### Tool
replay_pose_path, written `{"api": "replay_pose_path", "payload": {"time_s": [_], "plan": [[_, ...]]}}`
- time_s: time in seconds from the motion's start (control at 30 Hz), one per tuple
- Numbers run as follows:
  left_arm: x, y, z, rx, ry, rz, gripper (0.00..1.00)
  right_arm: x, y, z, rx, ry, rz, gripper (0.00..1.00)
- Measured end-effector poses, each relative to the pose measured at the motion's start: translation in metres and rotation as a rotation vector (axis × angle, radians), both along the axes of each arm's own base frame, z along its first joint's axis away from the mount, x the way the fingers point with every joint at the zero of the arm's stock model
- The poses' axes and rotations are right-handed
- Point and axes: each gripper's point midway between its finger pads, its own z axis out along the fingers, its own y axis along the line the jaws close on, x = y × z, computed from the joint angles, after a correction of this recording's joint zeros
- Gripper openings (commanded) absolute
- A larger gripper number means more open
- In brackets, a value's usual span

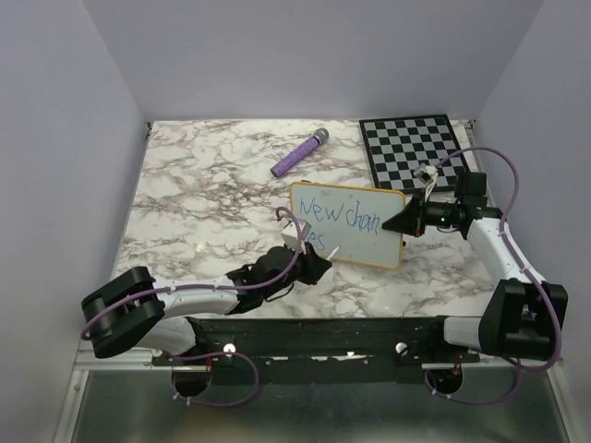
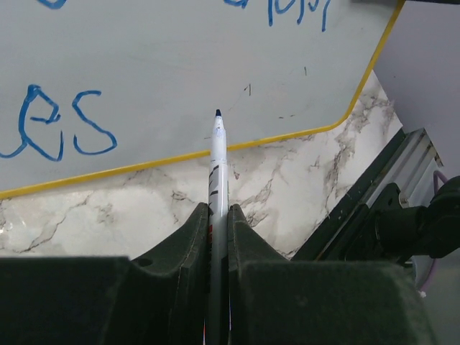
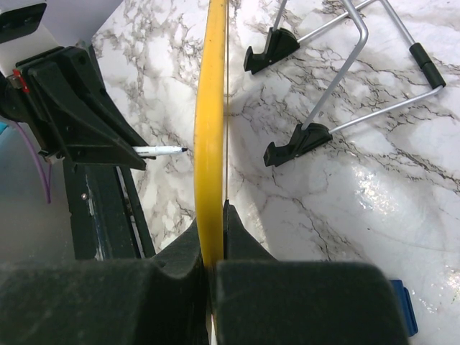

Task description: Write a sentence on the whiteboard

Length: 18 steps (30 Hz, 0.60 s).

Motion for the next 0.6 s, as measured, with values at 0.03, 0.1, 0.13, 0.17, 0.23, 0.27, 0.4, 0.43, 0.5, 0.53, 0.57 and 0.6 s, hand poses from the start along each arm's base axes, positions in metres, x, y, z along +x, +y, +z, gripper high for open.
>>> {"api": "replay_pose_path", "payload": {"time_s": [0.03, 0.1, 0.13, 0.17, 0.23, 0.27, 0.4, 0.43, 0.5, 0.53, 0.57, 0.6], "plan": [[0.002, -0.003, 0.002, -0.002, -0.005, 0.000, 0.00, 0.000, 0.000, 0.000, 0.000, 0.000, 0.000, 0.01], [0.005, -0.007, 0.005, -0.003, -0.012, 0.000, 0.00, 0.000, 0.000, 0.000, 0.000, -0.002, 0.000, 0.01], [0.006, -0.010, 0.007, -0.003, -0.014, 0.001, 0.00, 0.000, 0.000, 0.000, 0.000, -0.001, -0.001, 0.01], [0.008, -0.012, 0.008, -0.004, -0.015, 0.001, 0.00, 0.000, 0.000, 0.000, 0.000, -0.001, -0.001, 0.01], [0.010, -0.016, 0.008, 0.000, -0.014, 0.001, 0.00, 0.000, 0.000, 0.000, 0.000, -0.002, -0.001, 0.01], [0.011, -0.018, 0.008, 0.006, -0.011, 0.001, 0.00, 0.000, 0.000, 0.000, 0.000, -0.002, -0.001, 0.01], [0.016, -0.026, 0.010, 0.012, -0.009, 0.003, 0.00, 0.000, 0.000, 0.001, 0.000, -0.003, -0.001, 0.01], [0.016, -0.025, 0.010, 0.013, -0.010, 0.005, 0.00, 0.000, 0.000, 0.001, 0.000, -0.004, -0.001, 0.01], [0.017, -0.024, 0.008, 0.024, -0.007, 0.014, 0.00, 0.000, 0.000, 0.001, 0.000, -0.004, -0.001, 0.01], [0.017, -0.022, 0.005, 0.035, -0.004, 0.019, 0.00, 0.000, 0.000, 0.001, 0.000, -0.004, -0.001, 0.01], [0.017, -0.020, 0.003, 0.047, 0.001, 0.024, 0.00, 0.000, 0.000, 0.001, 0.000, -0.004, -0.001, 0.01], [0.017, -0.019, 0.000, 0.056, 0.005, 0.027, 0.00, 0.000, 0.000, 0.001, 0.000, -0.004, -0.001, 0.01]]}}
